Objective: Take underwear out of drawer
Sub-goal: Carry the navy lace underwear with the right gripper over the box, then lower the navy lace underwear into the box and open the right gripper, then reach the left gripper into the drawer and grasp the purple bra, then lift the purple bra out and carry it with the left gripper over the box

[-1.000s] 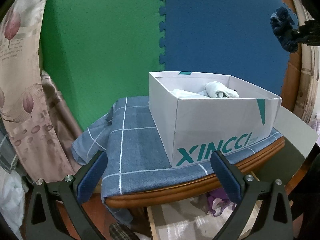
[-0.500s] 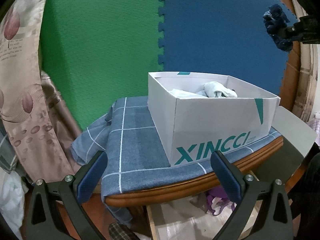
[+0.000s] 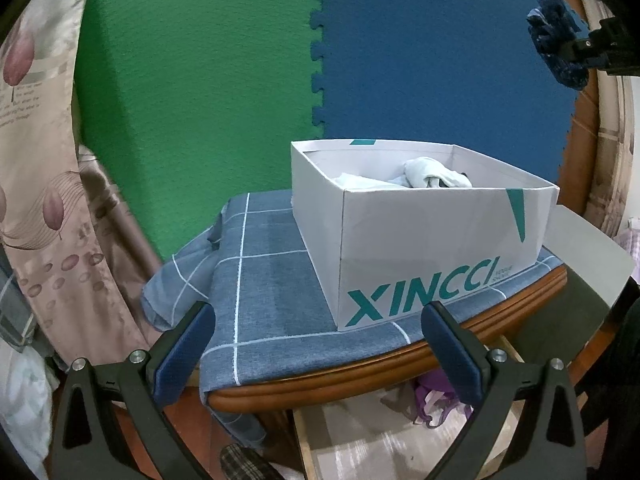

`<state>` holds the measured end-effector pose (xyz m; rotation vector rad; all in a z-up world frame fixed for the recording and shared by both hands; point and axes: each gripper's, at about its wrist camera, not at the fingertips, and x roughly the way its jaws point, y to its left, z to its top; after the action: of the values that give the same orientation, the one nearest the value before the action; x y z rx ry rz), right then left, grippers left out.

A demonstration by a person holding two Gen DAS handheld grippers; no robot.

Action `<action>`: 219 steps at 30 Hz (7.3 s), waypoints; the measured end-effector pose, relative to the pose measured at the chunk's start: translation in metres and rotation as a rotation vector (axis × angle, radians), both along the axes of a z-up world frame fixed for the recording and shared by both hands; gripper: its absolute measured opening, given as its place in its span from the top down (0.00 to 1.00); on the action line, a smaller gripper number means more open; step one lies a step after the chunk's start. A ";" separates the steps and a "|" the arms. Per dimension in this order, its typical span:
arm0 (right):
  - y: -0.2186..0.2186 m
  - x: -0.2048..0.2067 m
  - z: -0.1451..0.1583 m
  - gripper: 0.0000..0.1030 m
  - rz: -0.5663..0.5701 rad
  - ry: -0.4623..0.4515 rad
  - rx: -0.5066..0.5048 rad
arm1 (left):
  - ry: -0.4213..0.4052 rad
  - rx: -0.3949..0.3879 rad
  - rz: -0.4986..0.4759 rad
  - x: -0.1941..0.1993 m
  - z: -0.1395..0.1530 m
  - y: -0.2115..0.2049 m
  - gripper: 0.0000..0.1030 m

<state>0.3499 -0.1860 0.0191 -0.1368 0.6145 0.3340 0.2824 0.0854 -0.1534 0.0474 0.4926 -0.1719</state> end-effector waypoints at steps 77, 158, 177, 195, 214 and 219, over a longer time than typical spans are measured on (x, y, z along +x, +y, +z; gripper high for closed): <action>0.000 0.196 -0.134 0.52 -0.184 0.362 -0.080 | 0.076 0.023 -0.060 0.004 -0.010 -0.009 0.01; -0.164 -0.073 -0.255 0.24 0.022 0.240 0.400 | 0.220 0.630 -0.675 -0.030 -0.038 -0.179 0.93; -0.144 -0.075 -0.258 0.24 0.037 0.243 0.277 | 0.123 0.192 -0.403 -0.078 0.123 -0.140 0.92; -0.146 -0.079 -0.257 0.24 0.049 0.227 0.282 | 0.004 0.004 -0.115 0.048 0.242 -0.108 0.92; -0.139 -0.078 -0.259 0.24 0.083 0.240 0.285 | 0.170 -0.028 0.081 0.147 0.200 -0.100 0.92; -0.136 -0.079 -0.260 0.24 0.092 0.244 0.274 | 0.193 -0.005 0.115 0.166 0.186 -0.105 0.92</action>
<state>0.2707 -0.3221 -0.2407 0.1410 0.7981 0.5252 0.4488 -0.0195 0.0331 -0.0025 0.6859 -0.0647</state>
